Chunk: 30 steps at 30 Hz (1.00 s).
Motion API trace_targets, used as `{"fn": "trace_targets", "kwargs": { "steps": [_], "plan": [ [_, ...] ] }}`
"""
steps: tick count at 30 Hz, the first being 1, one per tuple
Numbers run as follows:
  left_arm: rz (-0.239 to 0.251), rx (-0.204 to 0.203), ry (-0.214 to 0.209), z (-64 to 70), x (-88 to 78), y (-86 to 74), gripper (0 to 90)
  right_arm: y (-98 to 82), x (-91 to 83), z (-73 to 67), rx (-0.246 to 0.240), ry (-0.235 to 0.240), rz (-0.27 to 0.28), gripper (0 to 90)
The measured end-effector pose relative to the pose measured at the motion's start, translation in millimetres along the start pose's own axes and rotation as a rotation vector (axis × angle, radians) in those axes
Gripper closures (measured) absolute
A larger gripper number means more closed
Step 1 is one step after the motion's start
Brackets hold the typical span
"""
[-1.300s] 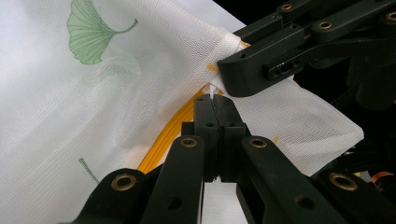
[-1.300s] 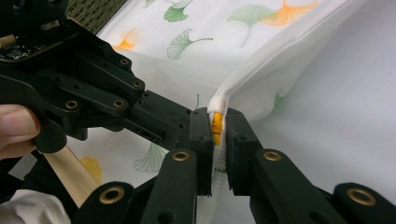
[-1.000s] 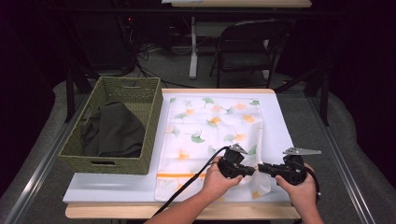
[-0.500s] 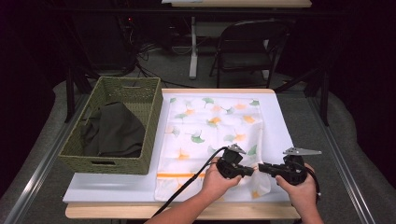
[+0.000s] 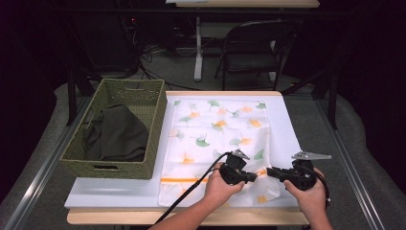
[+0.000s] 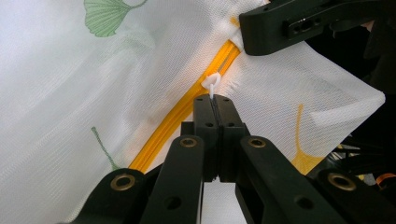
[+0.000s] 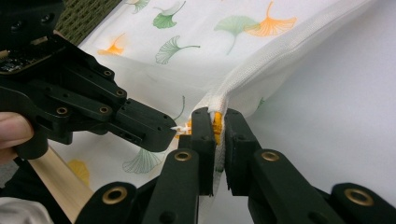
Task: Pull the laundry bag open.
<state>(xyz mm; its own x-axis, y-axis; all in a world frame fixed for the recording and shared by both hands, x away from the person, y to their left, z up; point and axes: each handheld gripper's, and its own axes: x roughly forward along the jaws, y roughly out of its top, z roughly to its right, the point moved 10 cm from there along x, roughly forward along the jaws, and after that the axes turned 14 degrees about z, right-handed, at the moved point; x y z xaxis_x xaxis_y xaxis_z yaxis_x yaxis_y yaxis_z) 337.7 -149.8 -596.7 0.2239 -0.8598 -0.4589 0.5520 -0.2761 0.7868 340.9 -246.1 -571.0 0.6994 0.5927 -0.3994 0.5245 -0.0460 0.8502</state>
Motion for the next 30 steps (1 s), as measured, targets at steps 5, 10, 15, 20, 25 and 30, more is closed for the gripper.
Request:
{"fn": "trace_targets", "kwargs": {
  "steps": [5, 10, 15, 20, 25, 30],
  "plan": [
    [-0.007, 0.004, 0.007, -2.8, -1.8, -2.7, 89.8, 0.2, -0.4, 0.4, -0.005, -0.003, -0.001, 84.1],
    [-0.019, 0.034, 0.029, -6.9, -3.3, -5.4, 89.8, 0.1, -2.4, 2.8, -0.014, -0.018, 0.0, 83.9],
    [-0.035, 0.037, 0.059, -13.7, -7.5, -10.2, 89.7, 0.8, -4.7, 6.9, -0.007, -0.033, 0.012, 83.8],
    [-0.041, 0.017, 0.062, -17.7, -12.2, -11.9, 89.7, 0.6, -5.3, 7.4, -0.003, -0.033, 0.011, 83.8],
    [-0.061, 0.017, 0.091, -23.0, -18.0, -14.4, 89.7, 0.8, -6.0, 8.6, -0.003, -0.04, 0.015, 83.8],
    [-0.068, 0.018, 0.108, -27.3, -24.5, -16.8, 89.7, 0.7, -5.9, 8.3, -0.003, -0.037, 0.016, 83.7]
  ]
}}
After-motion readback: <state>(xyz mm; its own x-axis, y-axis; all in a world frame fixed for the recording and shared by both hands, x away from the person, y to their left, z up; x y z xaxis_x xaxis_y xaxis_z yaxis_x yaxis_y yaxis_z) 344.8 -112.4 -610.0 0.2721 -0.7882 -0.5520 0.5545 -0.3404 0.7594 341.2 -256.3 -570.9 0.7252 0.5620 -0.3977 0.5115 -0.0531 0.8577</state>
